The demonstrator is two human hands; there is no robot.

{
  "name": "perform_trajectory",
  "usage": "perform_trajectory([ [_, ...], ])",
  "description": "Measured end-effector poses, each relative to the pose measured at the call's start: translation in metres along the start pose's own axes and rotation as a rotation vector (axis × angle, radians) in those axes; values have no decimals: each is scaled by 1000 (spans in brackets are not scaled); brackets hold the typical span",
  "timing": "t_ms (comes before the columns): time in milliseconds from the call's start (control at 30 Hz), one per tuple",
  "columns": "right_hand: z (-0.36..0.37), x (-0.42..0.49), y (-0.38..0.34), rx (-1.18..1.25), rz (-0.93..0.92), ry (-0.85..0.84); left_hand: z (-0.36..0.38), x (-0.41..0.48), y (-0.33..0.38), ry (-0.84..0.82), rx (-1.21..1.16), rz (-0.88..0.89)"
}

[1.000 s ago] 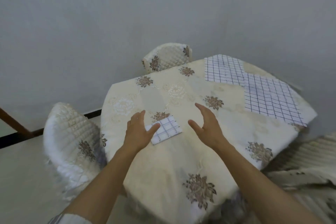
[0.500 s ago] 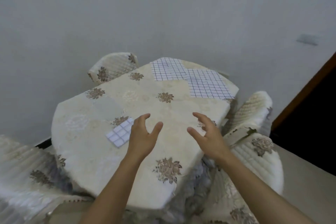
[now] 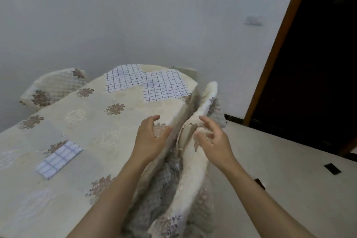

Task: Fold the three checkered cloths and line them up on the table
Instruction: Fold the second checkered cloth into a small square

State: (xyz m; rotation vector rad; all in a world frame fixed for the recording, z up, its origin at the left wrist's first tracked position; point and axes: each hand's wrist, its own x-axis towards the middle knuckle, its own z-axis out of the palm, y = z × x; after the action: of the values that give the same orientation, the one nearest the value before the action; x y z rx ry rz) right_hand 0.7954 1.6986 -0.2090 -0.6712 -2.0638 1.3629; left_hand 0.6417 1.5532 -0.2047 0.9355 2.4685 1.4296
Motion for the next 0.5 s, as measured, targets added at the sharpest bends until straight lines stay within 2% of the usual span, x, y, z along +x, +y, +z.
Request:
perform_trajectory([
  [233, -124, 29, 40, 56, 37, 62, 103, 22, 73, -60, 23, 31],
  [500, -197, 113, 87, -11, 55, 116, 198, 106, 108, -78, 15, 80],
])
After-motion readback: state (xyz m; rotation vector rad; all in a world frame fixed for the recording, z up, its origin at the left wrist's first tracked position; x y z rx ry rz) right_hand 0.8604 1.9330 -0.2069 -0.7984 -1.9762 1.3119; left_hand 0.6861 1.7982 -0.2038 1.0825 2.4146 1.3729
